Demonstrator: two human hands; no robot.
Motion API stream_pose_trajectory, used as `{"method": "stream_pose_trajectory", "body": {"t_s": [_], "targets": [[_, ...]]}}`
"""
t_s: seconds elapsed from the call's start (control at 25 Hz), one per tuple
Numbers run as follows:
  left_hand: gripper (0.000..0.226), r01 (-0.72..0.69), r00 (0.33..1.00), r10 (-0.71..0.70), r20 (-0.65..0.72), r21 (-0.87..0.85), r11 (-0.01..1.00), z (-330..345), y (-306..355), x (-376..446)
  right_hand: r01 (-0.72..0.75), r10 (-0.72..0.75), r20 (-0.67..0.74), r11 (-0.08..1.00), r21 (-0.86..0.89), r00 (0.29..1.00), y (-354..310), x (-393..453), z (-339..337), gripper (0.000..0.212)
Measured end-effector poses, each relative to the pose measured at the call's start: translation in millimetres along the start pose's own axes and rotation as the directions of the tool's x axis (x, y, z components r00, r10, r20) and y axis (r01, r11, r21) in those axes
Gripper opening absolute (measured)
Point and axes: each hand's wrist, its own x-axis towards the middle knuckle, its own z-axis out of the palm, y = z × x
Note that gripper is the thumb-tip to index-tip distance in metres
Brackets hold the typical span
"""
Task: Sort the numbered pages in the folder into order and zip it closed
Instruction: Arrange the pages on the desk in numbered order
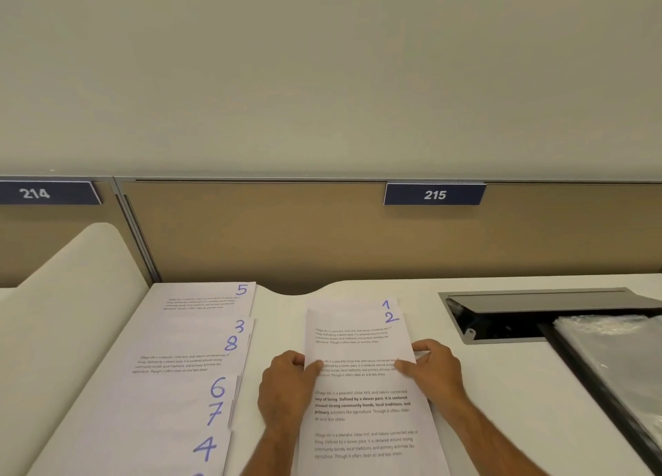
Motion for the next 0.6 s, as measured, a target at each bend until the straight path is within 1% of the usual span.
{"method": "stream_pose_trajectory", "body": {"t_s": [0.08,0.2,0.28,0.36,0.44,0.48,0.52,0.56,0.6], "targets": [[0.03,0.004,1.0,-0.004,-0.02,0.006,1.0,1,-2,2,0.001,-0.002,-0.018,0.999,-0.049,1.0,1,0,2,0.048],[0.046,0.017,1.0,-0.017,-0.022,-0.004,1.0,4,-3,4,-0.009,0.0,-0.055,0.987,-0.162,0.998,-4,-8,-1,0.058],[0.051,-0.012,1.0,0.012,-0.004,-0.013,1.0,0,-1,5,0.052,-0.084,-0.102,0.958,-0.281,0.991,-15,-14,-2,0.059],[0.047,-0.1,0.995,0.101,-0.008,0.032,0.994,-13,-5,9,0.171,-0.223,-0.126,0.929,-0.329,0.967,-35,-20,3,0.048],[0.04,-0.212,0.974,0.221,-0.047,0.147,0.966,-39,-15,18,0.322,-0.359,-0.09,0.904,-0.28,0.929,-60,-24,19,0.029],[0.04,-0.292,0.944,0.317,-0.093,0.211,0.933,-55,-23,26,0.385,-0.408,-0.059,0.892,-0.237,0.911,-73,-26,32,0.022],[0.044,-0.382,0.89,0.433,-0.142,0.288,0.878,-70,-34,35,0.434,-0.446,-0.019,0.88,-0.195,0.895,-86,-26,47,0.019],[0.053,-0.454,0.826,0.54,-0.163,0.375,0.808,-85,-45,47,0.472,-0.474,0.031,0.866,-0.162,0.88,-99,-26,63,0.018],[0.066,-0.488,0.777,0.61,-0.153,0.466,0.738,-97,-57,58,0.502,-0.495,0.087,0.854,-0.137,0.865,-112,-25,82,0.017]]}}
